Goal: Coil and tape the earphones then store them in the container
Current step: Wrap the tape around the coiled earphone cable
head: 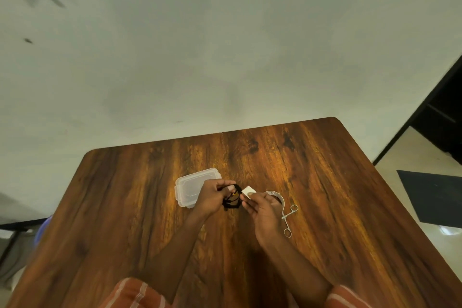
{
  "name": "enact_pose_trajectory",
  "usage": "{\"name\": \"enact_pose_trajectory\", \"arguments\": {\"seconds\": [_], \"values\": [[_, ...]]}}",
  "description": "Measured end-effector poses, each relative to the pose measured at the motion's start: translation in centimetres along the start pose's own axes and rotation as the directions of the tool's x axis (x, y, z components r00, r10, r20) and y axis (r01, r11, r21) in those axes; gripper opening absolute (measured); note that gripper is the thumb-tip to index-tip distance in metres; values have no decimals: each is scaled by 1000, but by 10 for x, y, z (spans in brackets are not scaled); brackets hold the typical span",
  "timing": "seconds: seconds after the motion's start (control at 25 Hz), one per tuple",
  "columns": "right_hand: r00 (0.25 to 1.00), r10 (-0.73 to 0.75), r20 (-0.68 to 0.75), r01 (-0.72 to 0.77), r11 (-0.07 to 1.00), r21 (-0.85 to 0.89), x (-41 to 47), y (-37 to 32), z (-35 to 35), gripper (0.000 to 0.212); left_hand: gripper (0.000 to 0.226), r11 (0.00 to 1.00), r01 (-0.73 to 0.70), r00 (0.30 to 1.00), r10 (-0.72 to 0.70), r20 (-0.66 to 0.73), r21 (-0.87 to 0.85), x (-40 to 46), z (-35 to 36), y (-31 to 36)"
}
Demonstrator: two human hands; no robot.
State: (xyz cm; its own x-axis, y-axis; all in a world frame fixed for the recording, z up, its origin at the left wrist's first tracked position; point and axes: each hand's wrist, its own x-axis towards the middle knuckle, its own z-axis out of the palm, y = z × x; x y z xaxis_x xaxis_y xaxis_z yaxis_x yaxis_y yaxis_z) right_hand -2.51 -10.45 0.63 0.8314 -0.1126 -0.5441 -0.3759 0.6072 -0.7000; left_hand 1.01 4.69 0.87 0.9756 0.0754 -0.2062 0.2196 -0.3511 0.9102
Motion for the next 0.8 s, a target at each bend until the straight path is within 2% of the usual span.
{"name": "enact_pose_trajectory", "arguments": {"seconds": [0.08,0.2,0.36,0.48,0.56,0.8], "values": [[998,-65,26,67,995,-72,-7,-1,12,21,21,999,-35,998,35,-49,-6,-7,-1,12],[985,-167,30,170,967,-190,-15,0,25,30,22,991,-34,992,18,-126,-126,-16,2,26],[977,-213,12,209,945,-251,-23,-3,33,24,21,959,3,977,-64,-204,-285,-26,5,29],[995,-101,-19,98,985,-140,-30,-7,35,18,21,909,64,964,-163,-210,-412,-32,4,27],[1000,3,7,-3,999,-52,-34,-12,37,15,21,890,73,963,-181,-200,-450,-36,2,27],[994,65,91,-55,992,-114,-36,-12,38,8,22,902,69,963,-172,-209,-426,-43,-3,21]]}}
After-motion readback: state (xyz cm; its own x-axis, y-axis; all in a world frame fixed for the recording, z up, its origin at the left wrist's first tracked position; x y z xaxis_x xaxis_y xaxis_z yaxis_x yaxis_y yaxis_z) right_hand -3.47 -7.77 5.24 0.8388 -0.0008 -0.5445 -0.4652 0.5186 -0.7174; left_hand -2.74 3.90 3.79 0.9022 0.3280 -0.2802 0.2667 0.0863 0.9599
